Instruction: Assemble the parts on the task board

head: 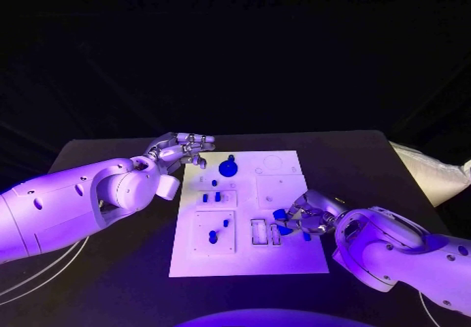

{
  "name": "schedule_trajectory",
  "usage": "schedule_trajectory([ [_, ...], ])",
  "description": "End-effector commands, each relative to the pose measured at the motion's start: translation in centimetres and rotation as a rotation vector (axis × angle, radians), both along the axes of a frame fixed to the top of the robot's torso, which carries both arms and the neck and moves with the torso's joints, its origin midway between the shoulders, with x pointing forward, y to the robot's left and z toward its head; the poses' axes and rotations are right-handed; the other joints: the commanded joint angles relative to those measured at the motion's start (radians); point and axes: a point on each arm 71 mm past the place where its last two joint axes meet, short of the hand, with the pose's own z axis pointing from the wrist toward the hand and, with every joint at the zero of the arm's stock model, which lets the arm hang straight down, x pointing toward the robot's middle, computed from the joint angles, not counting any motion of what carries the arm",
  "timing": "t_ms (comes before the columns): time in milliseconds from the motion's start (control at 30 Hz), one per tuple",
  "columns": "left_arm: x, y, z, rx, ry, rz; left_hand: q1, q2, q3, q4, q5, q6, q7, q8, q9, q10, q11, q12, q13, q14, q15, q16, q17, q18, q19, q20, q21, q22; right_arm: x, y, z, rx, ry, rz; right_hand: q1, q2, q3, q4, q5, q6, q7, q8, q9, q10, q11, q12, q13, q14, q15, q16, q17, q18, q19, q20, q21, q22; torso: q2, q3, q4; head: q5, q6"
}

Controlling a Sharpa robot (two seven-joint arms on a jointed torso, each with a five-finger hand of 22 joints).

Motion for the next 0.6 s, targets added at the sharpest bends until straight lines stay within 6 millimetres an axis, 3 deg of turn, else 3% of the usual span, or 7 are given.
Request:
schedule_trajectory([
  [33, -0.1, -0.2, 0.0, -0.014, 0.0, -0.017, 0.007, 0.007, -0.004, -0.002, 0.004, -0.004, 0.003, 0.005, 0.0, -0.009, -0.001, 0.001, -0.001, -0.007, -0.002, -0.006, -0.001, 0.02, -0.005, 0.002, -0.006, -0.001, 0.1, 0.0, 0.7, 0.128, -0.037, -0.058, -0.001, 0.007, -0.005, 0.0, 0.004, 0.016, -0.013, 0.001, 0.028, 0.002, -0.001, 0.0, 0.004, 0.064, -0.006, -0.003, 0.03, -0.008, 0.004, -0.002, 0.005, 0.046, 0.001, -0.0003, 0.0005, -0.001, 0.002],
  [233, -0.1, -0.2, 0.0, -0.014, 0.0, -0.018, 0.009, 0.008, -0.004, -0.005, 0.004, -0.004, 0.003, 0.006, 0.0, -0.009, -0.001, 0.002, -0.001, -0.008, -0.003, -0.006, -0.002, 0.02, -0.006, 0.001, -0.006, -0.001, -0.1, 0.5, 1.0, 0.144, -0.015, -0.04, 0.001, 0.007, -0.007, -0.002, 0.011, 0.021, -0.015, 0.002, 0.032, 0.006, -0.003, 0.003, 0.01, 0.065, -0.007, -0.002, 0.033, -0.008, 0.005, -0.003, 0.006, 0.047, 0.001, -0.0003, 0.0007, 0.001, 0.002],
  [600, -0.1, -0.5, 0.0, -0.017, 0.001, -0.025, 0.01, 0.008, -0.004, -0.005, 0.004, -0.004, 0.003, 0.006, 0.0, -0.009, -0.001, 0.002, -0.001, -0.008, -0.003, -0.006, -0.002, 0.02, -0.006, 0.001, -0.006, -0.001, -0.5, 3.1, -0.5, 0.102, 0.175, 0.054, 0.0, 0.006, -0.009, -0.002, 0.01, 0.02, -0.015, 0.001, 0.033, 0.005, -0.004, -0.001, 0.008, 0.064, -0.008, -0.004, 0.029, -0.007, 0.003, -0.003, 0.005, 0.045, 0.002, -0.0007, 0.001, 0.004, -0.001],
])
